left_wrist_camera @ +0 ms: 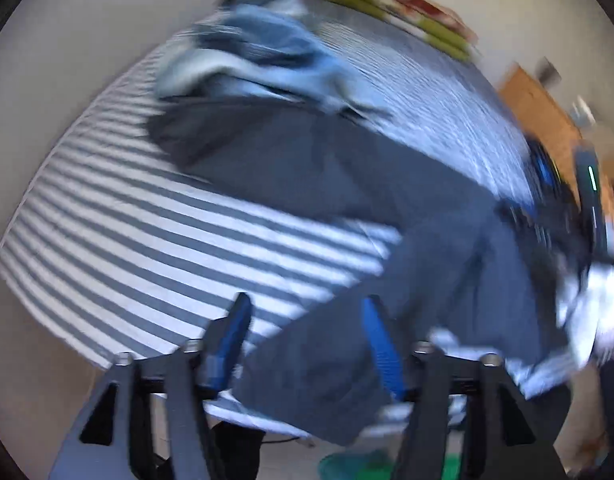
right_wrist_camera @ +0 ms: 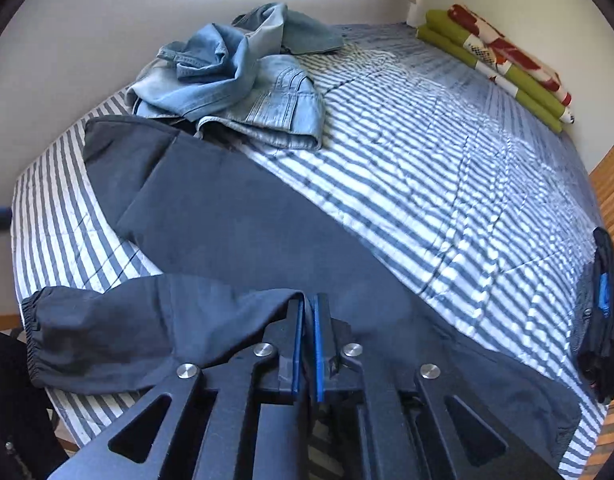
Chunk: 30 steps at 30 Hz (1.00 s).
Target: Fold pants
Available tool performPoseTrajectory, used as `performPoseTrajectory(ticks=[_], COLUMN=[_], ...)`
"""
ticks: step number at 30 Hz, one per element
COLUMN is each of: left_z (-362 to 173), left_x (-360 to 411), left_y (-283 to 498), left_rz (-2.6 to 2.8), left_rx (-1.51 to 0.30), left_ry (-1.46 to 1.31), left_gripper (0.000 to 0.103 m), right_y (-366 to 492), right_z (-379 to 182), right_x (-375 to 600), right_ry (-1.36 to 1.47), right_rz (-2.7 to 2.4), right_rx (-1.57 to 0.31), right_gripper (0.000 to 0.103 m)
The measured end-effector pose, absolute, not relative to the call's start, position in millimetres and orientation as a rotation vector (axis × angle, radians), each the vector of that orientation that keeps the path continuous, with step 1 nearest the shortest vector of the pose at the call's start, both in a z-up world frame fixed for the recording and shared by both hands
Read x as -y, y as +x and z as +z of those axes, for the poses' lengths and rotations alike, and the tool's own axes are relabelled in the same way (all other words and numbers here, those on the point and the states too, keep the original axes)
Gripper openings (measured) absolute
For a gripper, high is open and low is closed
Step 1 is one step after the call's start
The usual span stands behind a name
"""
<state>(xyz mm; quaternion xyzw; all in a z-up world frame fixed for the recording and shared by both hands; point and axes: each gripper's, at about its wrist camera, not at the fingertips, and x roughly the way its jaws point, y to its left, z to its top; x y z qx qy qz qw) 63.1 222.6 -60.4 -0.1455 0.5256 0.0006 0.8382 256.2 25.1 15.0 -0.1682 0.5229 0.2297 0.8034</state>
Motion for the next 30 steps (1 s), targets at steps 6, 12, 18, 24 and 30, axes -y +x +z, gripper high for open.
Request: performPoseTrajectory(ticks=[6, 12, 18, 24, 30], left_z=[-117, -136, -93, 0, 65], left_x=[-124, -136, -204, -300, -366], left_y=[45, 53, 52, 49, 44], left_rz=[-0.147, -0.075, -0.064, 0.138, 0.313], left_rx=[-1.285, -1.305, -1.235, -1.026, -0.875], left_ry=[-0.068, -0.076, -0.345, -0.428, -0.415], left_gripper=[0.070, 0.021, 0.003, 0.003, 0.003], right_y=[250, 207, 139, 92, 86], right_z=[38, 85, 84, 65, 55], right_x=[18, 98, 201, 281, 323], right_ry=[-0.254, -0.127, -0.040, 0.050, 0.112], right_rz=[0.478, 0.424, 0.216, -0.005, -0.146], right_rx=[-1.122, -1.036, -1.022, -1.066, -1.086], right_gripper=[0.018, 0.023, 0.026, 0.026, 0.026])
